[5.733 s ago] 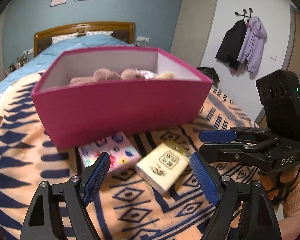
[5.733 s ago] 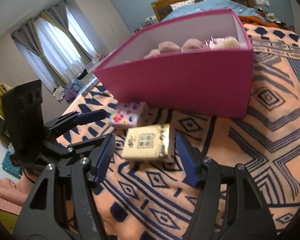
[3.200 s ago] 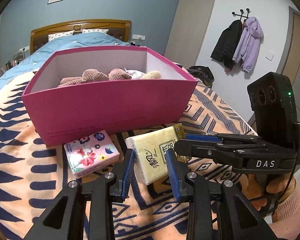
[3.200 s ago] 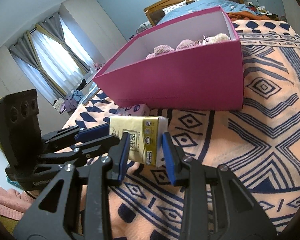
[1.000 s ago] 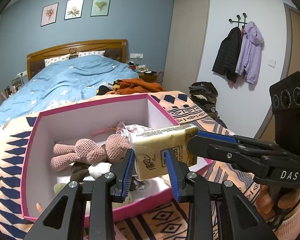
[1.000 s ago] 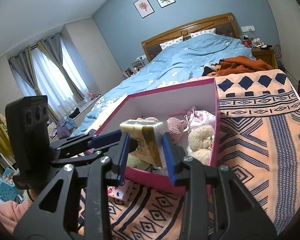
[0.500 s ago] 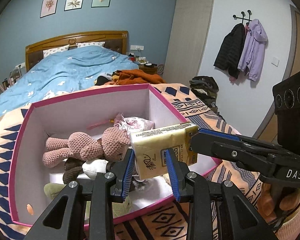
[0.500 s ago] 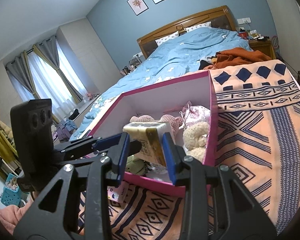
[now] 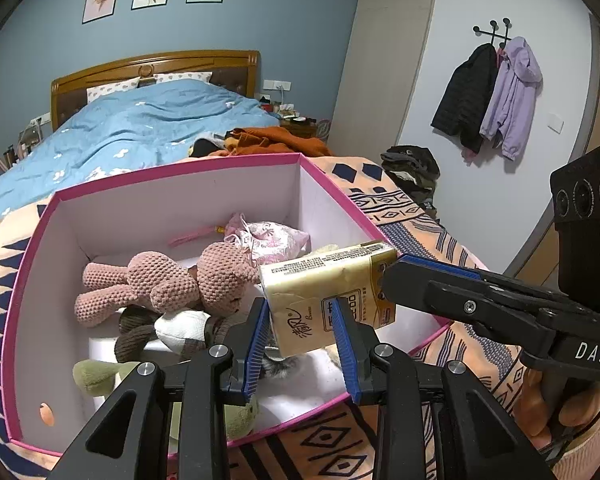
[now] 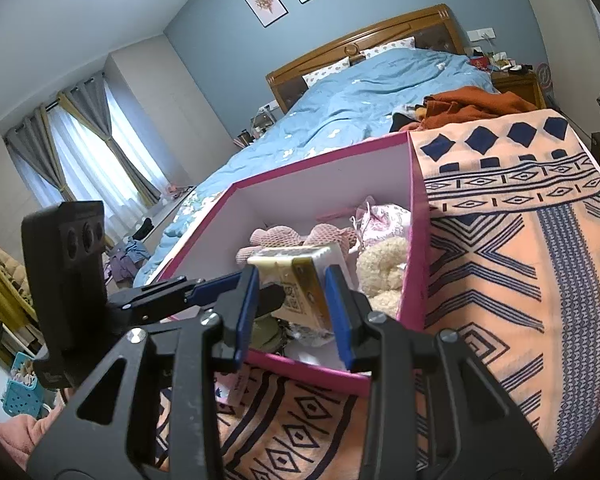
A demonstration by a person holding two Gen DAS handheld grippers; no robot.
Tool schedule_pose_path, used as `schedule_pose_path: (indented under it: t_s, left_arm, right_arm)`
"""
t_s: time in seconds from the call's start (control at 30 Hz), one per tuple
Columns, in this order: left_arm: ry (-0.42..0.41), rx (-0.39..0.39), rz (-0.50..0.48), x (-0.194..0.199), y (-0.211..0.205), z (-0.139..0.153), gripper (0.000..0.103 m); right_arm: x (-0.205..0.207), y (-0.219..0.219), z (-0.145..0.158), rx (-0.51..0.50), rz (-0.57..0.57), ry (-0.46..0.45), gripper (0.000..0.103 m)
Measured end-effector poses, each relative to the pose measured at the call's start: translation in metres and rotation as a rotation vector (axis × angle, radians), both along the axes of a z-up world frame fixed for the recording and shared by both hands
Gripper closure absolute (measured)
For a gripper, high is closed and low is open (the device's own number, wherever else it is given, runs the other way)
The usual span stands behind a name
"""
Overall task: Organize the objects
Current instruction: 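Lower the tissue pack into the box and open the right gripper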
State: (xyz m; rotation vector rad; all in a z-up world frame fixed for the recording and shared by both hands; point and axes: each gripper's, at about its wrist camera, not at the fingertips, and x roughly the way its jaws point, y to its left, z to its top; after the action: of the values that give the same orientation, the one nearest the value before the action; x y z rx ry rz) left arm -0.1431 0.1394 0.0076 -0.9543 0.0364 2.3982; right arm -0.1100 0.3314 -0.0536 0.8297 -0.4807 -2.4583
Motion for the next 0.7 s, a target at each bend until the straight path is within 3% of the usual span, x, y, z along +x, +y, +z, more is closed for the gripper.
schedule_pose_path:
  t_s: [0.5, 0.7]
  left_arm:
    - [-0.047, -0.010, 0.011, -0.016, 0.006, -0.010, 0.070]
    - [-0.020, 0.008, 0.036, -0.013, -0.003, -0.005, 0.070]
  right_arm:
    - [-0.013, -0.003, -0.009, 0.043, -0.035, -0.028, 0.063]
    - [-0.009, -0.002, -0.007, 0.042, -0.042, -0.011, 0.063]
